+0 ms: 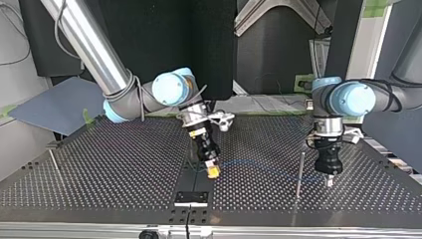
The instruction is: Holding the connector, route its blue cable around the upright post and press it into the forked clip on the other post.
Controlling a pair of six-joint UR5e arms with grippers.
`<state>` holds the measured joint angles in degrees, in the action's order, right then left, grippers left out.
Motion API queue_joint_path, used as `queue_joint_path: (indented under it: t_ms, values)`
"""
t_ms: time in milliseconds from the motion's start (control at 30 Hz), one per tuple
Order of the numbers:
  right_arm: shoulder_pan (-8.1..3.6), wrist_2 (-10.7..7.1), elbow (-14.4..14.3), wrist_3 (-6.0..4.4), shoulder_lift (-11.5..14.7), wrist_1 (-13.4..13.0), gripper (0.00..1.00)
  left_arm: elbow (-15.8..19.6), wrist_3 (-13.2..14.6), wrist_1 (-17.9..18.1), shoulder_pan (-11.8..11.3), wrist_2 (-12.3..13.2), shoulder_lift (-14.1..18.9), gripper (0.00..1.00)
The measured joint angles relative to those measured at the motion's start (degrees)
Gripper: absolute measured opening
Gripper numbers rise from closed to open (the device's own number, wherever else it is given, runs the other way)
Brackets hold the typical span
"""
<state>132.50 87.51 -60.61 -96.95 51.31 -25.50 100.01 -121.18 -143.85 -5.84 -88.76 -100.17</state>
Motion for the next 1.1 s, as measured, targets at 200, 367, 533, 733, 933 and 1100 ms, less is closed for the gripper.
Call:
queue_joint_path:
  t_ms: [200, 367, 533, 733, 933, 1100]
  values:
    - [-0.56, 0.19, 0.0, -0.31, -0.7, 0.5, 0.00, -0.6, -0.9, -0.5, 0.0, 1.4, -2.3, 0.00]
    - [-0.93, 0.26, 0.0, -0.35, -1.5, 1.0, 0.00, -0.7, -0.9, -0.7, 0.4, 2.0, -3.0, 0.44]
    - [-1.11, 0.37, 0.0, -0.26, -1.8, 1.8, 0.00, -0.7, 0.2, -1.6, 1.0, 1.9, -3.1, 0.71]
    - [-1.14, 0.39, -0.1, 0.33, -2.6, 3.3, 0.00, -0.7, 1.0, -3.0, 1.3, 1.5, -3.1, 0.92]
    - [-1.13, 0.40, -0.1, 0.78, -3.8, 5.0, 0.00, -0.7, 1.2, -3.3, 1.3, 1.7, -3.1, 1.00]
    - [-0.69, 1.59, -1.2, 1.98, -5.4, 6.6, 0.00, -0.7, 1.3, -3.4, 1.4, 1.3, -3.1, 1.00]
